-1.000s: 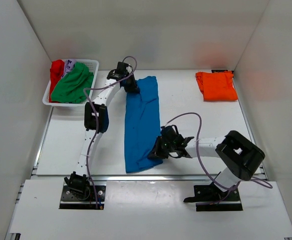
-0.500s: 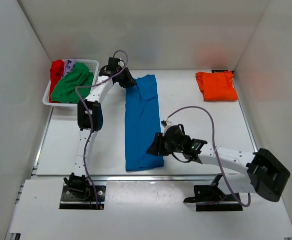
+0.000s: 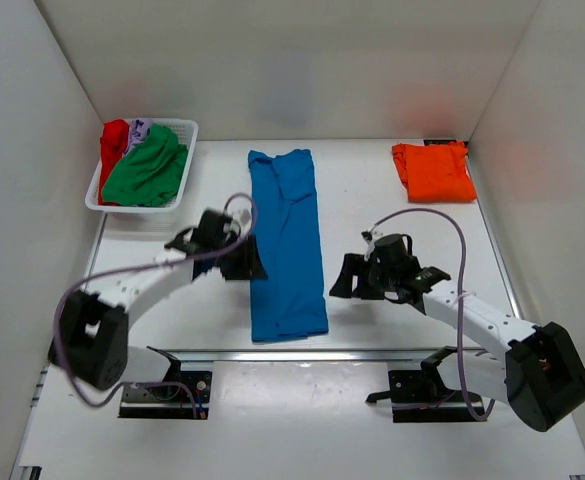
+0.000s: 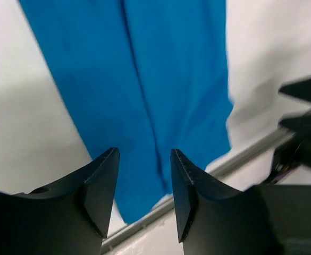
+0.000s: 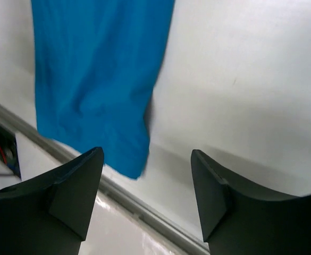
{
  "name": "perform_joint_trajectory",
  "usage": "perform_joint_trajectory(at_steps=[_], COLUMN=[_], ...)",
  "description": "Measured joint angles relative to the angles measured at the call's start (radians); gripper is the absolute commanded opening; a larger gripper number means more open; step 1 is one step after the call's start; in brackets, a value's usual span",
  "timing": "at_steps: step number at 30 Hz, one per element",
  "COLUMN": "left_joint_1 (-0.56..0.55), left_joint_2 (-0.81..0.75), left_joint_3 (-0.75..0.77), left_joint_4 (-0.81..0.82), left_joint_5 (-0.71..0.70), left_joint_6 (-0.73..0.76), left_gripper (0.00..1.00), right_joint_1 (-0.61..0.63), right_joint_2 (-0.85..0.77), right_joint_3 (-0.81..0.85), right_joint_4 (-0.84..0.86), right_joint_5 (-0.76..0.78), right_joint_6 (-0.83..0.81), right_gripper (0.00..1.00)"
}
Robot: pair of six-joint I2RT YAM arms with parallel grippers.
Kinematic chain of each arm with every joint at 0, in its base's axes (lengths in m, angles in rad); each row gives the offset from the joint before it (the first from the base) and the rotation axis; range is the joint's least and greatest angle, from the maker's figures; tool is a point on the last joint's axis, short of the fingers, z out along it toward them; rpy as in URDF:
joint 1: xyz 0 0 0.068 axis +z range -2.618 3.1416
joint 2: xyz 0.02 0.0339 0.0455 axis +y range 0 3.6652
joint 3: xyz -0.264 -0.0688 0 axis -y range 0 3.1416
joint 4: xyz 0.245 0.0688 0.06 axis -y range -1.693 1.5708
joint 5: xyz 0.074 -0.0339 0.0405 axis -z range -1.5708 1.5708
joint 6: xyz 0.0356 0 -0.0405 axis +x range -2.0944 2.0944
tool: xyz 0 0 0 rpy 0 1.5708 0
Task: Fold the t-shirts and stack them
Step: Grab the bottom of the folded rectangular tshirt with both arms
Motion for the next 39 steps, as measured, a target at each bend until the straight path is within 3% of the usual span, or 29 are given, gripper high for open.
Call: perform_joint_trajectory(at_steps=[2,6,15,16,17,20,23,24,25,39], left_joint_1=[-0.064,-0.113,-0.151,-0.159,-0.167,-0.194,-0.206,-0.206,-0.205,-0.17], left_joint_2=[-0.126,-0.272,-0.362,-0.357,-0.351,-0.329,-0.314,-0.317,-0.322,-0.531], left_joint_3=[-0.167,-0.366,-0.477,-0.477,-0.477,-0.487,-0.503,-0.51,-0.518,-0.641], left_joint_4=[0.022,0.027,0.093,0.105,0.117,0.159,0.176,0.177,0.177,0.129], left_joint_5=[-0.011,-0.047,-0.086,-0.087,-0.087,-0.087,-0.081,-0.081,-0.081,-0.051], left_joint_6=[-0.032,-0.087,-0.171,-0.174,-0.182,-0.201,-0.204,-0.204,-0.205,-0.201], left_gripper=[0.55,0.57,0.57,0.52,0.36,0.16,0.04,0.0,0.0,0.0], right_joint_1=[0.031,0.104,0.186,0.189,0.193,0.208,0.226,0.232,0.233,0.238], right_joint_2=[-0.005,0.019,0.121,0.135,0.146,0.19,0.223,0.231,0.238,0.171], right_joint_3=[-0.043,-0.095,-0.122,-0.121,-0.119,-0.104,-0.096,-0.096,-0.097,-0.137], right_joint_4=[0.002,0.006,0.132,0.151,0.167,0.199,0.212,0.21,0.206,0.109], right_joint_5=[-0.025,-0.049,-0.091,-0.099,-0.106,-0.119,-0.123,-0.124,-0.125,-0.157], right_joint_6=[0.014,0.053,0.137,0.146,0.15,0.157,0.163,0.164,0.163,0.141], right_gripper=[0.55,0.56,0.52,0.52,0.51,0.43,0.2,0.08,0.0,0.0])
